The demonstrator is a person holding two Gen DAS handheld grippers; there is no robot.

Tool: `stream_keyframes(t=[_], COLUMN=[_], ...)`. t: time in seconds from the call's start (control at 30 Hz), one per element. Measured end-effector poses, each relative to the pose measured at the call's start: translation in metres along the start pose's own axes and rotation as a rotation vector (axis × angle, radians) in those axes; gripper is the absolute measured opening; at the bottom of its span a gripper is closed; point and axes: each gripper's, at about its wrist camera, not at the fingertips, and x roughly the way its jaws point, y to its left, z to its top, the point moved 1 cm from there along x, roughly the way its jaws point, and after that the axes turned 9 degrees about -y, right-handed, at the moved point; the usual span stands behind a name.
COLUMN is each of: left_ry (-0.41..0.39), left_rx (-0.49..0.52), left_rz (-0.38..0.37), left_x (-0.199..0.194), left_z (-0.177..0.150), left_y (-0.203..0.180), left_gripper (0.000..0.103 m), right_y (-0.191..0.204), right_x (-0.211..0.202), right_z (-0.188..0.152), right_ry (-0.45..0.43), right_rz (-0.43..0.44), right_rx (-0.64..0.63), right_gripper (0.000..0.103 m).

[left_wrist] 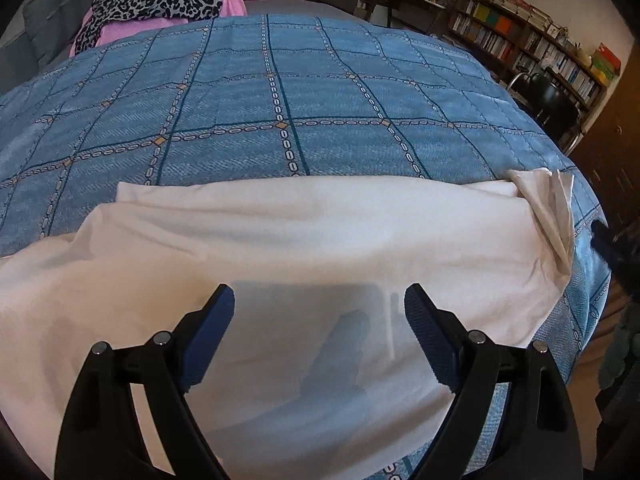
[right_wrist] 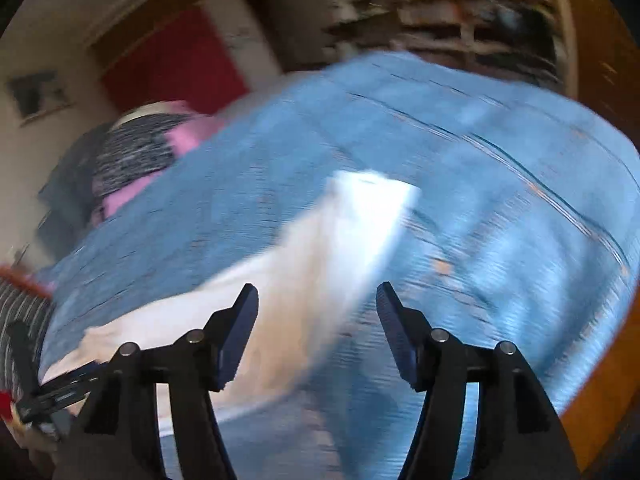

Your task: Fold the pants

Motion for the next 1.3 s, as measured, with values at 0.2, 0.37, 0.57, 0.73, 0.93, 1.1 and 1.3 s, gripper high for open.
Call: stream_keyframes(t=[0.2,0.37,0.57,0.73,0.93,1.1,1.3], left_ry=[0.011,0.025,0.033,0.037,0.039,0.039,0.038], left_rx=[0.001,-0.008,-0.012,-0.022,-0.029,-0.036,-0.034], left_rz=[0.001,0.011,0.006,-0.004,-0.012,-0.015,-0.012], left_x=[0.006,0.010,0.014,0.018,0.020,0.022,0.022], left_z=[-0.002,-0.004,-0.006,-0.003,-0.002,-0.002,-0.002], left_y=[-0.005,-0.002,0.001,0.004,0.007,0.008,0.007], left_gripper=[0.088,0.088,0.088,0.088,0.088,0.088,0.088], right_y=[-0.007,0.012,0.038,0.065,0.059,0.040,0.011], right_x=[0.022,0.049,0.083,0.096,0.105,0.099,0.079], right_z=[0.006,0.019,0.026,0.013,0.007,0.015,0.026], right_ry=[0.017,0.013,0.078,0.107,0.138,0.120,0.085], right_rz=[-0.020,-0.025,-0.049,-0.140,-0.217,-0.215,-0.184], right_rx=[0.049,-0.065,-0.168,-0.321,-0.332,-0.246,-0.088], right_gripper=[0.066,0.077,0.078,0.083,0.082,0.043,0.022])
